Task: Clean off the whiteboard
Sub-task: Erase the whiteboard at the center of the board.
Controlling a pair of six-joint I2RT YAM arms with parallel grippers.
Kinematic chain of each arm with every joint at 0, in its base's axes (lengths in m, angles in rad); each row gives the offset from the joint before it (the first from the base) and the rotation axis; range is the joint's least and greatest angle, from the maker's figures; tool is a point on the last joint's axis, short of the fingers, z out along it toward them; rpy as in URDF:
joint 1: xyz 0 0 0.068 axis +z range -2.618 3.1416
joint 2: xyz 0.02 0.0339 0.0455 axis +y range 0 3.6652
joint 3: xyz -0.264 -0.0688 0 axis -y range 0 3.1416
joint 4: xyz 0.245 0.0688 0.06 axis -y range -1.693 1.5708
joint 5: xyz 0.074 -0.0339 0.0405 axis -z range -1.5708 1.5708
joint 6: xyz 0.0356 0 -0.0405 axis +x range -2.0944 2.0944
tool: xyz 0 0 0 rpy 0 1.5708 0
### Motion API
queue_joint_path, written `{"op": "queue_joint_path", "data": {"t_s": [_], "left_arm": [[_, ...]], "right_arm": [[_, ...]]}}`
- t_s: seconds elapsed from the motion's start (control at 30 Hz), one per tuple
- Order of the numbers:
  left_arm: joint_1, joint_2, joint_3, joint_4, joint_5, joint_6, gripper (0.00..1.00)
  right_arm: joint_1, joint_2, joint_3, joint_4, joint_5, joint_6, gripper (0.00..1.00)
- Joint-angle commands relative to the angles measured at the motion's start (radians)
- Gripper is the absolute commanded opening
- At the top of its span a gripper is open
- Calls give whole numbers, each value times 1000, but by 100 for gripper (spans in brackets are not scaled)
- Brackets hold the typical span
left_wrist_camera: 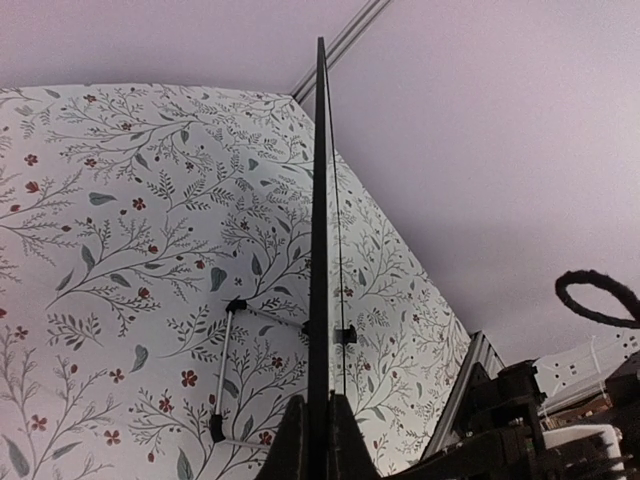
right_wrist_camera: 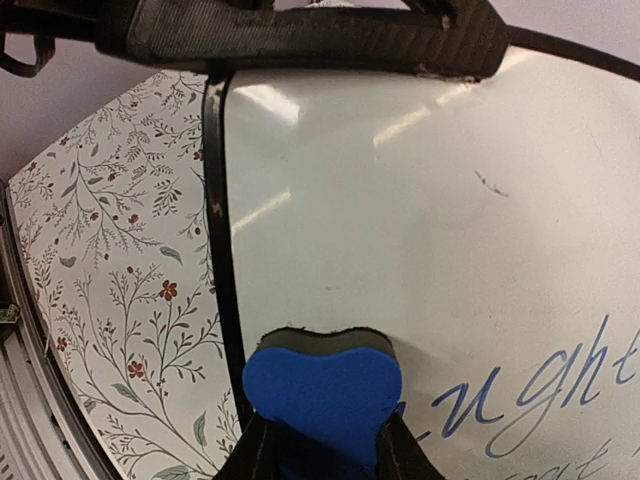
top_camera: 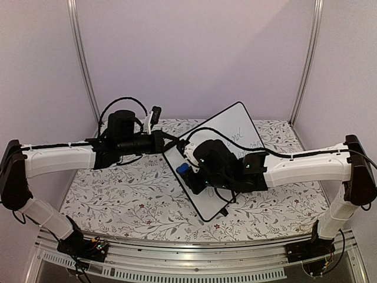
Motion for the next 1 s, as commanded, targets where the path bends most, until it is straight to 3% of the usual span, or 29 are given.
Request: {"op": "queue_joint_path", "data": {"t_s": [0.0, 0.4, 0.97], "left_arm": [[-51, -1, 7, 14, 127, 16, 0], [-52, 1, 5, 17, 127, 14, 0], [-52, -5, 6, 13, 124, 16, 0]], "right_arm": [[18, 26, -115, -120, 61, 57, 16], [39, -42, -257, -116, 49, 121, 16], [55, 82, 13, -98, 97, -42, 17]]}}
